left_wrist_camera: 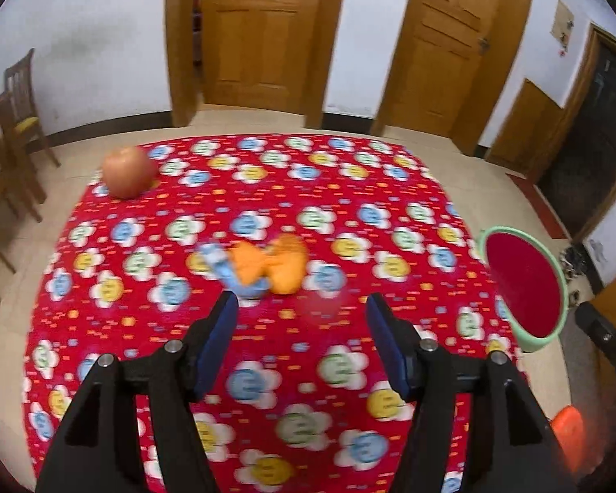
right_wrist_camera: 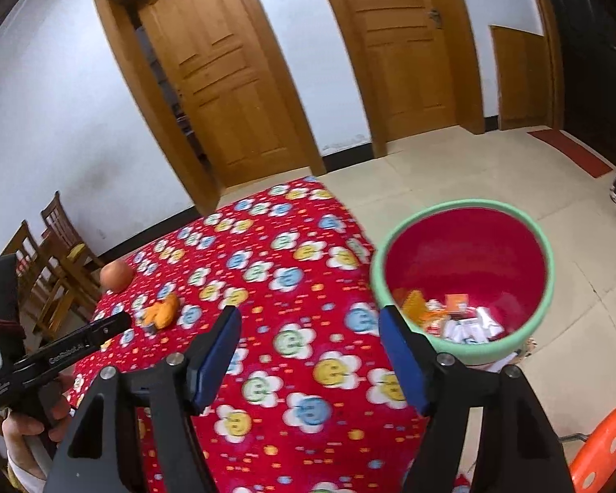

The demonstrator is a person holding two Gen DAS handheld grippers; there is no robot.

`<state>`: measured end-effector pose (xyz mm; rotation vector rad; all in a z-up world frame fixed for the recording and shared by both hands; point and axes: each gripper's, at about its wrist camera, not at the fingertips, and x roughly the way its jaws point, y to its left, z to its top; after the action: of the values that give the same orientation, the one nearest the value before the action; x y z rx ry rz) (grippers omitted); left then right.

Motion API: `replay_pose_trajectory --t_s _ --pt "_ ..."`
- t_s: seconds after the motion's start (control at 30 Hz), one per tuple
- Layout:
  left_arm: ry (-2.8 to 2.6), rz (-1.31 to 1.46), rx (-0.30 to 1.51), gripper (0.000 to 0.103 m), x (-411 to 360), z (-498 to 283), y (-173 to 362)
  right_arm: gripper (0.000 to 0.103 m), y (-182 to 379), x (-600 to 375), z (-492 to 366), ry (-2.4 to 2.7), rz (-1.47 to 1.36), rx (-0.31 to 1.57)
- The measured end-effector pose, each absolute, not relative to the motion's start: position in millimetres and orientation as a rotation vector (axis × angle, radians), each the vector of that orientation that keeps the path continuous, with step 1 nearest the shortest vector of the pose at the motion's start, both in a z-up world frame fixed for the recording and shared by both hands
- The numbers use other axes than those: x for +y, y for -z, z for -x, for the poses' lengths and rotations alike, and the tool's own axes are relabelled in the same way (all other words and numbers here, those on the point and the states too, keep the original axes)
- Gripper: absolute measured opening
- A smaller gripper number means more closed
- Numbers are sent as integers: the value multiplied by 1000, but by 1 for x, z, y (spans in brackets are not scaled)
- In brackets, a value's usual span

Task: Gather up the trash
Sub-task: 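Move both open tools back over the tablecloth toward the remaining items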

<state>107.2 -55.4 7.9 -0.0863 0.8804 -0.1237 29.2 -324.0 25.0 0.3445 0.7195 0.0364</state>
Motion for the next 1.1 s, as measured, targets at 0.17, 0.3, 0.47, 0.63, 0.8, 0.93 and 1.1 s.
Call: replay_pose_trajectory --t_s 0.17,0.3,0.47,0.63,0.8,0.93,1.1 --pt "63 116 871 64 -22 -106 -6 72 -27 -295 -41 -90 -321 727" --pt "22 122 867 64 -3 -107 -3 72 -25 -274 -51 -129 -303 736" --pt "-5 150 881 64 17 -108 7 72 -18 -246 -67 -172 -290 761" --pt "-30 179 897 64 32 -111 17 72 -10 -221 -82 -215 -277 781" --pt "-73 187 913 64 46 -114 29 72 1 -200 -97 -247 -276 809" --pt "-96 189 917 64 53 -115 35 72 14 -183 -111 -264 -271 840" --pt "-106 189 924 64 58 -118 39 72 27 -167 -129 -274 -266 878"
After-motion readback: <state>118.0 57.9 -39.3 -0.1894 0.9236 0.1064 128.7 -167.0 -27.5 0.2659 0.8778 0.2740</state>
